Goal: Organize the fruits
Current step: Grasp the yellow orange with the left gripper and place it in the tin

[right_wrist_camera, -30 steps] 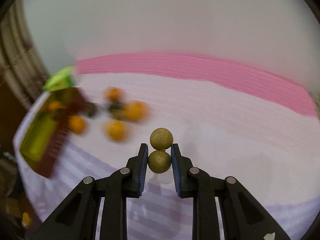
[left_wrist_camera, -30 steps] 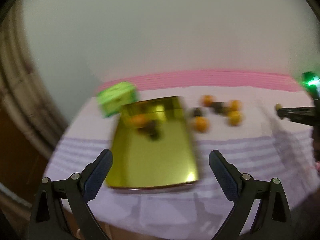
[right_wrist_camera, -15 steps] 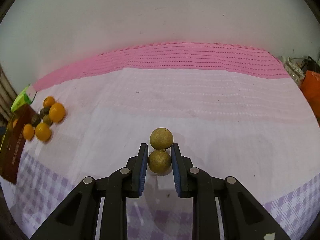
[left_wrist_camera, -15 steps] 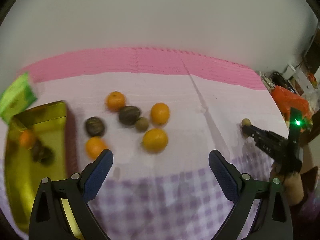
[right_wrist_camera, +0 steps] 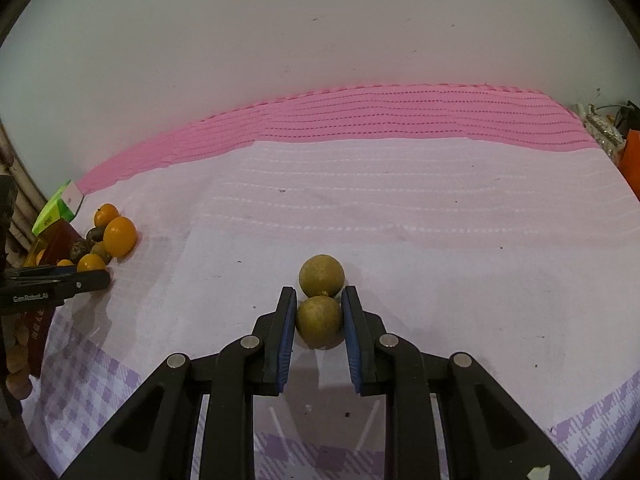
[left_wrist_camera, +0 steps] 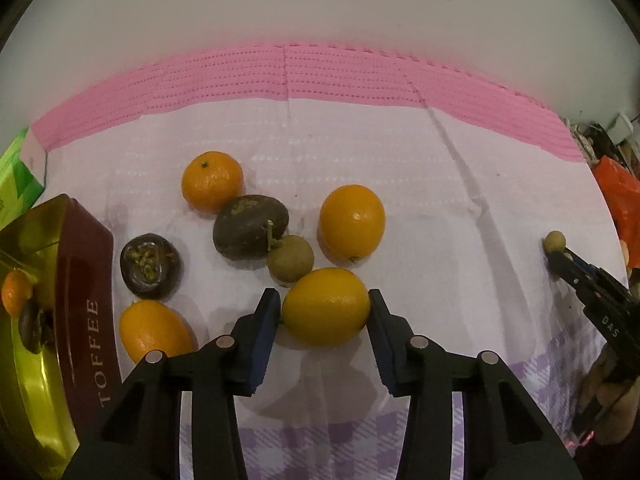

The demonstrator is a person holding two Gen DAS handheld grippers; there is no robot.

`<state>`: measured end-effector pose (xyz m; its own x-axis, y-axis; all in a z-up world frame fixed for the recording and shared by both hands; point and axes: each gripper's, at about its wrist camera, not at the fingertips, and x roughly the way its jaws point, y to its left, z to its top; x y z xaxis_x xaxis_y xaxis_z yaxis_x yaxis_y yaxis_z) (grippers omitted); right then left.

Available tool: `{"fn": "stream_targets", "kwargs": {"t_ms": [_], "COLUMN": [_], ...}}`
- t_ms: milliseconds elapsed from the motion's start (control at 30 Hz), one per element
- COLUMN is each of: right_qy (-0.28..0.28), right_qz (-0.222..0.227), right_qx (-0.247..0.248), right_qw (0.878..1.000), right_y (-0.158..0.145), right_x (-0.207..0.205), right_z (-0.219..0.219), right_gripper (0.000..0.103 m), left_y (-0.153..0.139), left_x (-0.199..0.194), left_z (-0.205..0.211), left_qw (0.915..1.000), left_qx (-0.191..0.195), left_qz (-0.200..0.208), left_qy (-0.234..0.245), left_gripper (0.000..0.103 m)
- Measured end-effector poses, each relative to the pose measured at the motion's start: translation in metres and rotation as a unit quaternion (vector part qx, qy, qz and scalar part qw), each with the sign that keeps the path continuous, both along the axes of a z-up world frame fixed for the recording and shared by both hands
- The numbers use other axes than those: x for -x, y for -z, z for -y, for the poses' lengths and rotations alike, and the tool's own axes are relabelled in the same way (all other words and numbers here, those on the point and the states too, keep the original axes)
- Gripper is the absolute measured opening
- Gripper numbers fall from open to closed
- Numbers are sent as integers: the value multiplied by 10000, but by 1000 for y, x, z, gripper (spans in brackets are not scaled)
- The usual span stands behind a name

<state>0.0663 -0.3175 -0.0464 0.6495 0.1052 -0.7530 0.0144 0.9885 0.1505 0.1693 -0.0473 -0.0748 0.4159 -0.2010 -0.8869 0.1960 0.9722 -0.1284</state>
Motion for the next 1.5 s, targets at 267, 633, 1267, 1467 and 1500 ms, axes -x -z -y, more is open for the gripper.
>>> {"fn": "stream_targets", "kwargs": {"t_ms": [267,633,1267,1467,1500], "right_qy": [4,35,68,76,79], "right_qz": [-5,-27,-60,-68,-62], "right_qx": [24,192,461,540,551], "right_qw": [10000,9998,9989,9985,9984], "right_y": [0,1,0,0,0], "right_x": [0,-1,0,0,0], "right_z": [-1,-5,-11,-13,-13], "right_gripper": [21,20,20,20,20], "left_y": [-35,-80,-61,-47,-45], "left_x": [52,119,111,101,98], "left_z": [5,-47,-180,-196,-196], "left_qw": [9992,9972,9717,9712,9714], "left_qx": [-3,196,-985,-1076,-1103], "left_qz": [389,516,878,755,736], "left_qy": [-78,-512,-1959,-1989,-1972], "left_gripper": [45,45,45,45,45]}}
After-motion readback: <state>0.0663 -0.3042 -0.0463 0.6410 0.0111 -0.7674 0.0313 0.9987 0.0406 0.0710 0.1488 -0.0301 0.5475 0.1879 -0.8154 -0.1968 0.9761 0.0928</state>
